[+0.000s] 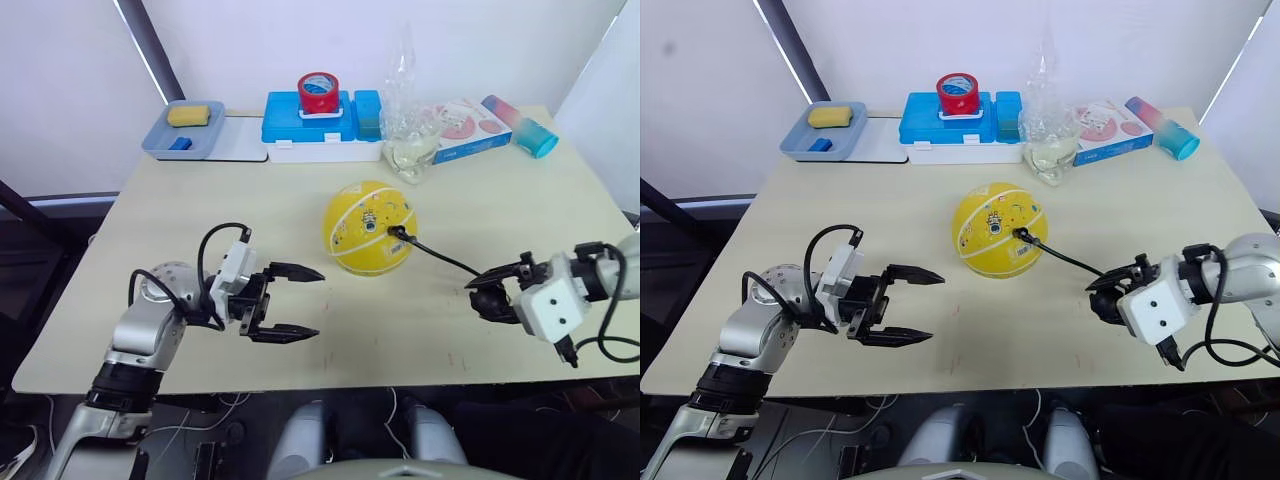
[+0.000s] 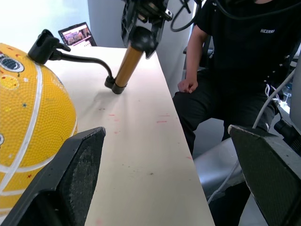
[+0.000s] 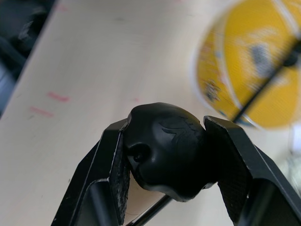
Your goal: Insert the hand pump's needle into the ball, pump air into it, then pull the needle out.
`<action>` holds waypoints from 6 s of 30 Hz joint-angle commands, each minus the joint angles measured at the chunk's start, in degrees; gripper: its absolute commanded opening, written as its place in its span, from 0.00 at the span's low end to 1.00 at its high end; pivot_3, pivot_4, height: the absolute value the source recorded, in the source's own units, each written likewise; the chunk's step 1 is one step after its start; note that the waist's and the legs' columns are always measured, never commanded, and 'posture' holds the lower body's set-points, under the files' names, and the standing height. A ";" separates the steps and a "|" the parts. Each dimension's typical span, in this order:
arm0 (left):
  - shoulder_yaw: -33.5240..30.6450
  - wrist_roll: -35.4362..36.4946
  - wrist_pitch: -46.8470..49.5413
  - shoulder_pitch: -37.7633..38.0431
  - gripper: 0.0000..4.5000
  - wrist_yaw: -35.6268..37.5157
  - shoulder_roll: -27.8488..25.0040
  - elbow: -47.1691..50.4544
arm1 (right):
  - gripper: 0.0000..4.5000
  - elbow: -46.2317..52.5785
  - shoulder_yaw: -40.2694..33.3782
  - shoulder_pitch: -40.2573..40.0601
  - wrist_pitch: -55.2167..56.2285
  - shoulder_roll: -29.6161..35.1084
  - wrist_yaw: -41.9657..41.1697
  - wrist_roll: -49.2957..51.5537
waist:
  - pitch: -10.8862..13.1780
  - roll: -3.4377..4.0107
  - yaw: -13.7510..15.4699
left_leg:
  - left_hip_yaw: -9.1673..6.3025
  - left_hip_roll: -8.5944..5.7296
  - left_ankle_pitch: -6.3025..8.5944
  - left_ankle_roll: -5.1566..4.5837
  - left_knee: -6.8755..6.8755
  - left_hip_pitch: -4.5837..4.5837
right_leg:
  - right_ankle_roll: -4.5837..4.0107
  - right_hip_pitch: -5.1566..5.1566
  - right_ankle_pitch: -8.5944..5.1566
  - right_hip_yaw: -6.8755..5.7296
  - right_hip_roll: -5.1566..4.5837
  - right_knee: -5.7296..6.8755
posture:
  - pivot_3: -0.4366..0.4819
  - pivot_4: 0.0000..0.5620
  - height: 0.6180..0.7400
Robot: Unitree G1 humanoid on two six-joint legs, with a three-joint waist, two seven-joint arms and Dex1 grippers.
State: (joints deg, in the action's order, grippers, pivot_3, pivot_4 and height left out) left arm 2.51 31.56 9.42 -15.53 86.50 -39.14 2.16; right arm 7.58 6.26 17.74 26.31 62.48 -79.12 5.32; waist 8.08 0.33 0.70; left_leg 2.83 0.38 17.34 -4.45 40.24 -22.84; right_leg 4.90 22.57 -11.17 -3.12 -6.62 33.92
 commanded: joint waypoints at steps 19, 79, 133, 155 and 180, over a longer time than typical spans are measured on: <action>-1.22 0.29 -1.07 0.65 1.00 -0.58 -0.35 2.49 | 0.42 -8.12 17.35 11.58 -6.04 -12.72 -3.71 -11.41 | 0.02 -0.16 0.06 | -0.02 -0.01 -0.14 0.24 0.00 0.03 | 0.00 -0.02 0.01 -0.03 0.04 0.10 | 0.48 0.27 0.97; 0.07 -8.03 -1.73 -20.06 1.00 -23.33 15.91 -13.26 | 0.98 32.88 -30.23 -45.09 -27.59 -27.59 31.06 30.67 | 0.12 -0.24 1.43 | -0.14 0.24 -0.25 0.39 -0.07 0.02 | -0.34 0.00 0.08 0.18 0.58 0.10 | 0.48 0.27 0.97; 6.00 -23.78 -7.21 -29.02 1.00 -34.45 28.23 -34.44 | 0.56 19.18 -0.79 6.86 -76.65 -27.36 48.66 20.03 | 0.11 -0.45 1.65 | -0.29 0.05 -0.27 0.34 -0.01 -0.04 | -0.39 -0.01 0.14 0.13 0.60 0.19 | 0.48 0.27 0.97; 7.78 -27.76 -12.09 -28.17 1.00 -36.76 29.09 -41.69 | 0.01 28.42 -6.16 8.24 -82.09 -24.99 48.47 22.73 | 0.10 -0.45 1.99 | -0.36 0.06 -0.28 0.33 -0.01 -0.07 | -0.39 -0.01 0.13 0.08 0.51 0.18 | 0.48 0.27 0.97; 8.41 -27.79 -14.49 -28.65 1.00 -36.98 29.38 -46.16 | 0.01 31.13 -11.43 6.56 -85.45 -18.73 48.12 27.31 | -0.15 -0.46 2.90 | -0.58 0.04 -0.14 0.09 -0.01 -0.11 | -0.40 -0.08 0.12 -0.12 0.48 0.11 | 0.48 0.27 0.97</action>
State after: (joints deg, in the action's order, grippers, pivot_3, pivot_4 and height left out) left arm 8.14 7.97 -6.88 -47.10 49.74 -9.43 -38.16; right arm 36.77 -3.21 23.81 -60.31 43.05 -30.90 32.20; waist 7.93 -0.13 3.60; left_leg 2.24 0.45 17.21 -4.38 40.23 -22.89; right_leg 4.50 22.44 -11.05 -3.24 -6.13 34.03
